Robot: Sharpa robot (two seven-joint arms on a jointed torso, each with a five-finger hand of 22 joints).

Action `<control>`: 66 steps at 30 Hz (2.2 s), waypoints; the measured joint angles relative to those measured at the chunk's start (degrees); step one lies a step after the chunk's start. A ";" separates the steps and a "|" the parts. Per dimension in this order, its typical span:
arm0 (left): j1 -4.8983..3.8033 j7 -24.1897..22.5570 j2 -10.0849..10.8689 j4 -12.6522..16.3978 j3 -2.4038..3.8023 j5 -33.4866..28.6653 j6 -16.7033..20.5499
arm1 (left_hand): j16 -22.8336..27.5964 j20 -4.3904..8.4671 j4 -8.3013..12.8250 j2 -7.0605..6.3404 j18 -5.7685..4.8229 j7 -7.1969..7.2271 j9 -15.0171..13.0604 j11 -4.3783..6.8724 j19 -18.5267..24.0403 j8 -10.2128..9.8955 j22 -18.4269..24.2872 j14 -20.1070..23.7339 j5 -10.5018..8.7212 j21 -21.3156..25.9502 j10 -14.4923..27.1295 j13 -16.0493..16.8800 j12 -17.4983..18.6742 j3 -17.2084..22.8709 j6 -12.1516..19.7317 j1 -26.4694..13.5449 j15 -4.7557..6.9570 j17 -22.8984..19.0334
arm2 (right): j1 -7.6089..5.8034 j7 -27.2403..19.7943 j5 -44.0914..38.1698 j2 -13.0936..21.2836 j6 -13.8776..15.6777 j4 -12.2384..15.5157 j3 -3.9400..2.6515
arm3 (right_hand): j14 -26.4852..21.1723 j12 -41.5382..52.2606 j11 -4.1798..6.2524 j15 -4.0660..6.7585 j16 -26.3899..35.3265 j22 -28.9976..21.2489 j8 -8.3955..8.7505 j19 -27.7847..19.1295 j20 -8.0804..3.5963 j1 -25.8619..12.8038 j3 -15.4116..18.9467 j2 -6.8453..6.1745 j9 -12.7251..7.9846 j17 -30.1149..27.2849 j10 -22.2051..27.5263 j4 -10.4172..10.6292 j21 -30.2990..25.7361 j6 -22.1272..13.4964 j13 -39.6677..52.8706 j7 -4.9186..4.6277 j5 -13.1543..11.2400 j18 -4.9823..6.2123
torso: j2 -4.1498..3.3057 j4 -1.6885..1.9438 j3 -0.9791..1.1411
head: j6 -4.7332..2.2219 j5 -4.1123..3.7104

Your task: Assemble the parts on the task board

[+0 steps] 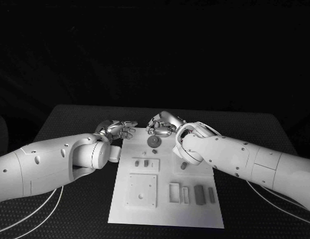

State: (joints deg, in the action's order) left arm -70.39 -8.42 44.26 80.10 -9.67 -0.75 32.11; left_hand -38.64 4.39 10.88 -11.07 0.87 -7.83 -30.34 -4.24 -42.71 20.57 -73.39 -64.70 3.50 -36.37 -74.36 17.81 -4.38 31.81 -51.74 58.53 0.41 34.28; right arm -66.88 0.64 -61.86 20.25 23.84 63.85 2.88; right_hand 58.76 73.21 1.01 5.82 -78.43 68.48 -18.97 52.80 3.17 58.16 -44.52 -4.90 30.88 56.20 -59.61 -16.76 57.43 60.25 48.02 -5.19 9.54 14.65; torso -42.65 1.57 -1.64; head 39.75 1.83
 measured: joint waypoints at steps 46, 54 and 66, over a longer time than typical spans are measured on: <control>-0.02 0.96 0.45 -0.54 -0.03 1.95 -3.04 | 2.71 0.00 -0.12 1.31 0.00 -0.86 1.73 -1.64 0.01 0.03 -0.87 0.10 0.00 0.92 5.29 -2.19 -1.33 0.15 2.20 1.75 -0.53 2.71 | -0.14 -5.61 -27.58 -0.33 -15.00 -3.62 4.31 | -4.98 -0.95 -0.80 -1.85 0.22 0.96 3.68 -4.35 2.47 6.86 1.33 -2.19 -1.78 -0.56 4.76 0.08 -1.53 -5.48 0.52 -0.81 -6.00 0.00 | -0.03 0.00 0.01 | 0.12 0.15; 0.00 0.31 0.24 -0.80 -0.03 1.88 -3.28 | 2.71 0.00 0.13 1.53 0.00 -0.86 1.79 -1.64 0.00 0.03 -0.94 0.10 0.00 0.92 5.30 -2.25 -1.33 0.09 2.20 1.98 -0.53 2.84 | -0.12 -8.10 -30.96 -1.20 -15.43 -4.13 5.49 | -7.52 -0.40 -0.08 -2.95 -0.96 2.14 4.06 -6.28 3.35 7.32 -0.74 -2.03 -2.39 0.03 7.71 0.25 -1.53 -6.56 1.31 0.27 -6.22 0.01 | -0.05 0.10 0.00 | 0.42 0.35; 0.00 -0.09 0.17 -0.86 -0.03 1.68 -3.57 | 2.93 0.00 0.29 1.77 0.00 -1.07 1.93 -1.64 0.01 0.24 -1.01 0.10 0.00 0.92 5.29 -2.38 -1.33 -0.06 1.99 1.74 -0.53 2.96 | -0.14 -9.75 -32.93 -1.24 -15.41 -4.20 5.56 | -9.37 1.96 -0.19 -3.80 -3.62 3.82 4.35 -7.28 3.77 7.62 -4.35 -1.73 -3.03 0.37 9.66 0.24 -0.67 -8.10 2.19 1.42 -6.22 0.00 | -0.03 0.01 -0.01 | 0.61 0.61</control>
State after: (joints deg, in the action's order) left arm -70.39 -8.51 44.43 79.25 -9.70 0.93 28.54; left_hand -35.71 4.38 11.17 -9.30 0.87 -8.90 -28.41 -5.89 -42.70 20.81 -74.39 -64.60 3.50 -35.45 -69.07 15.43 -5.71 31.75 -49.75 60.27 -0.12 37.25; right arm -67.03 -9.10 -94.79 19.01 8.43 59.64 8.44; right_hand 49.39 75.16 0.82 2.02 -82.05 72.30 -14.62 45.52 6.94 65.78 -48.88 -6.63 27.85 56.58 -49.95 -16.52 56.76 52.15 50.21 -3.77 3.33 14.65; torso -42.68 1.58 -1.65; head 40.36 2.44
